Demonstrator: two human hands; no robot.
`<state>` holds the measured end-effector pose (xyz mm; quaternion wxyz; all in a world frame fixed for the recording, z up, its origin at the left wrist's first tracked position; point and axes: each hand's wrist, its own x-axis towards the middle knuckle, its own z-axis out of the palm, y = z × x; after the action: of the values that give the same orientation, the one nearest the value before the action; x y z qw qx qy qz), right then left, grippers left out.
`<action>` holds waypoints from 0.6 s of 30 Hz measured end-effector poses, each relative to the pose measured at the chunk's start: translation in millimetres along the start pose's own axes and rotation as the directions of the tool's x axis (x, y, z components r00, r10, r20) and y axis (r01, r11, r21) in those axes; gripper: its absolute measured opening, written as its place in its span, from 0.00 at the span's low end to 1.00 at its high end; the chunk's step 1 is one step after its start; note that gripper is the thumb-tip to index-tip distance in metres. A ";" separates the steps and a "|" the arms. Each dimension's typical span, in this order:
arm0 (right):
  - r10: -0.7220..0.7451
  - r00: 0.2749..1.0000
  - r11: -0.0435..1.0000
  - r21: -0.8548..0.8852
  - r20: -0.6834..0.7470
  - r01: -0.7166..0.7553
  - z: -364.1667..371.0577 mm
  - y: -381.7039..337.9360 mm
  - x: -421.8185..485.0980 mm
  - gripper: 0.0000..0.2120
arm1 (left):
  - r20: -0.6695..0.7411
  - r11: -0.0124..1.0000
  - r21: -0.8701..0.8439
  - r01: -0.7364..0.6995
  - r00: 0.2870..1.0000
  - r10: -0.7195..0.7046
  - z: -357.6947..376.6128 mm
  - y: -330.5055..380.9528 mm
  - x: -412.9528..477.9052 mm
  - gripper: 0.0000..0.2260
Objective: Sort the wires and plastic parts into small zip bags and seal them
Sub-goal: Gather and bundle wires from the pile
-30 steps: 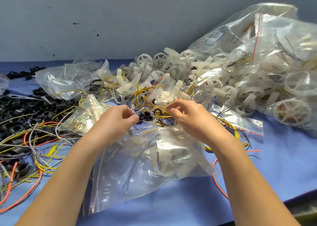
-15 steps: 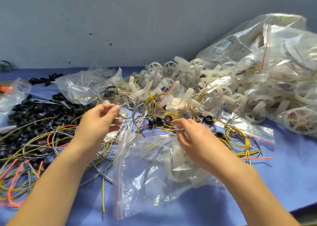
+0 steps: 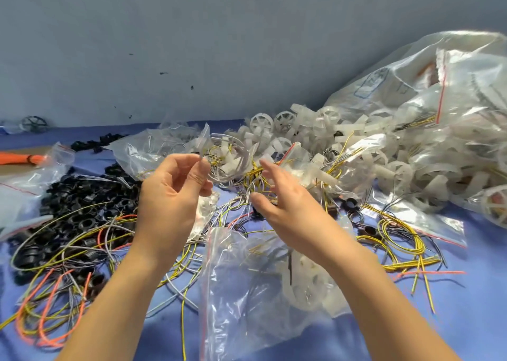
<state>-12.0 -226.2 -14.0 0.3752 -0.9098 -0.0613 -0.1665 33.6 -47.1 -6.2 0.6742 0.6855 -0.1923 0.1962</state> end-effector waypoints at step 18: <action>0.082 0.994 0.840 0.532 0.068 -0.105 13.2 -11.8 10.3 0.10 | 0.027 0.937 0.339 0.079 0.995 -0.093 0.7 -11.9 -12.9 0.13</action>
<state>-1.8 -208.6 -11.3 0.6200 -0.7745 -0.0689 -0.1048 29.0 -47.6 -23.1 0.5503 0.8028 -0.1400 0.1819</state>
